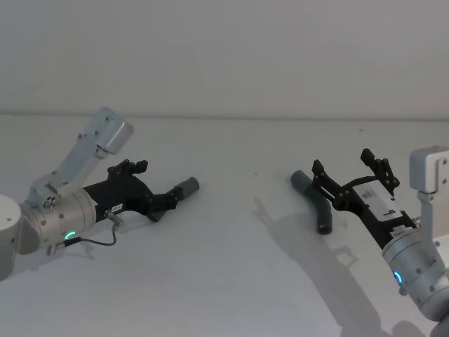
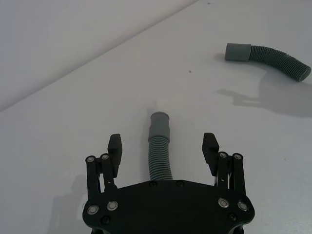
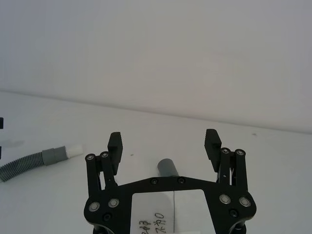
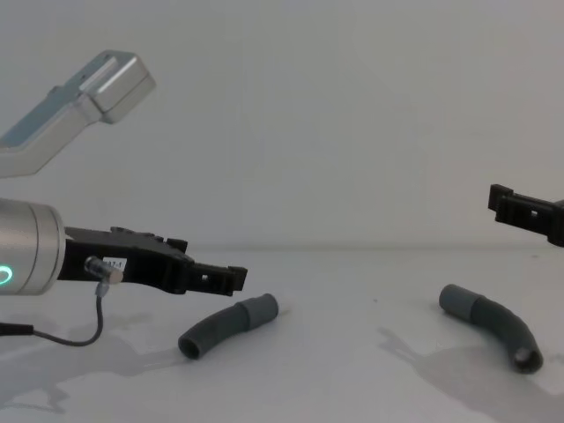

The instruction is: Use both hands to pick up one end of the pipe from the table, align the ends, and insert them.

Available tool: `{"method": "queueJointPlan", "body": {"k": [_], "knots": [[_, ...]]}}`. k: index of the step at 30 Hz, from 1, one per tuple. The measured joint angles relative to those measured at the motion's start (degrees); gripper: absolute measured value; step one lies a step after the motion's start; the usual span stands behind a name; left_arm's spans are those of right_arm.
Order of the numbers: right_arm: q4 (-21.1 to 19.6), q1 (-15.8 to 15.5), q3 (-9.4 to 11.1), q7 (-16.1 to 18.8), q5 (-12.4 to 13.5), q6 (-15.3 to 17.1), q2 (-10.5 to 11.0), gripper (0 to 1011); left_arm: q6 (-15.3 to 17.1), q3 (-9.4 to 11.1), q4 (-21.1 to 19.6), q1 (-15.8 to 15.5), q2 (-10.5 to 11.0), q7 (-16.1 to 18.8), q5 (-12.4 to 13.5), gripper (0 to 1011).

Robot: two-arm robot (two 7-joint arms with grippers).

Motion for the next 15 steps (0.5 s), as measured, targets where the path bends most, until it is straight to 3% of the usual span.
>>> {"method": "queueJointPlan", "body": {"k": [15], "knots": [[0.0,0.0,0.0,0.0,0.0,0.0,0.0,1001,0.8,1.7,1.6,-1.9,0.2,-2.6,0.1,1001]]}}
